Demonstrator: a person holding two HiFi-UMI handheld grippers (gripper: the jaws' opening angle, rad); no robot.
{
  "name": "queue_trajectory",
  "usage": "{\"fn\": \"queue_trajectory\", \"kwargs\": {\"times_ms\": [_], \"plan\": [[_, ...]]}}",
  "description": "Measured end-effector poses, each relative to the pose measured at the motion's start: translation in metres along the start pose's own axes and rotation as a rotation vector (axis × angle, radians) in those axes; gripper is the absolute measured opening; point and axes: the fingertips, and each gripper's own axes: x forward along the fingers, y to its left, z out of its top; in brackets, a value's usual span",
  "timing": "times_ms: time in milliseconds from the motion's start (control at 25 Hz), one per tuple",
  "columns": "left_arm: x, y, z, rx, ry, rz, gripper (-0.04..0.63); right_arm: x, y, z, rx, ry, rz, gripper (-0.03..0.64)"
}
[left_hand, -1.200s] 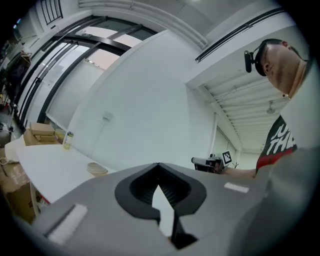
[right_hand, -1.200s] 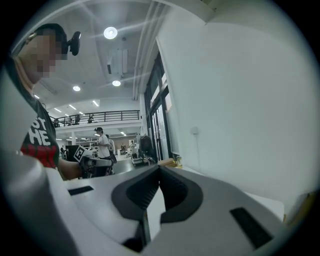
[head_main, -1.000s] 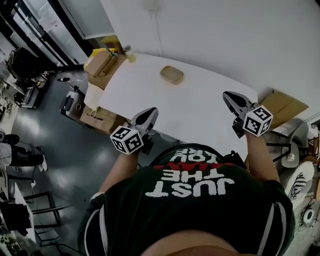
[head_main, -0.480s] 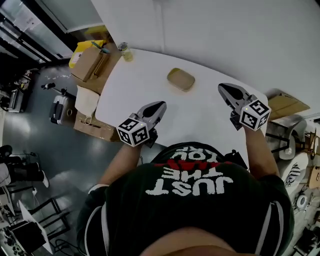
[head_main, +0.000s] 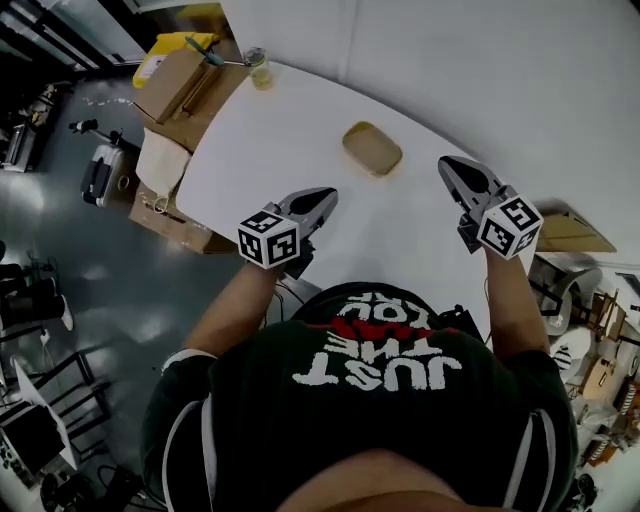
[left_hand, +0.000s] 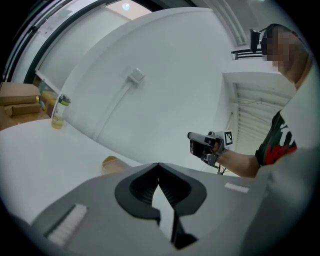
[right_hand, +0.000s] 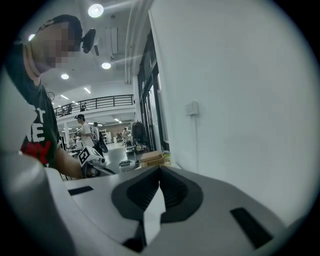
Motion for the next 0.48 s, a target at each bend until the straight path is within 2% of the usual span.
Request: {"fn": "queue_trajectory", "kwargs": {"times_ms": [360, 480], "plan": [[0.052, 0.074, -0.027, -0.174, 0.086, 0.091, 0.011, 0.044, -0.046, -0.039, 0.009, 0.05, 0.033, 0.008], [0.063, 0.101, -0.036, -0.248, 0.107, 0.123, 0.043, 0.063, -0.059, -0.054, 0.027, 0.062, 0.045, 0.008]]}}
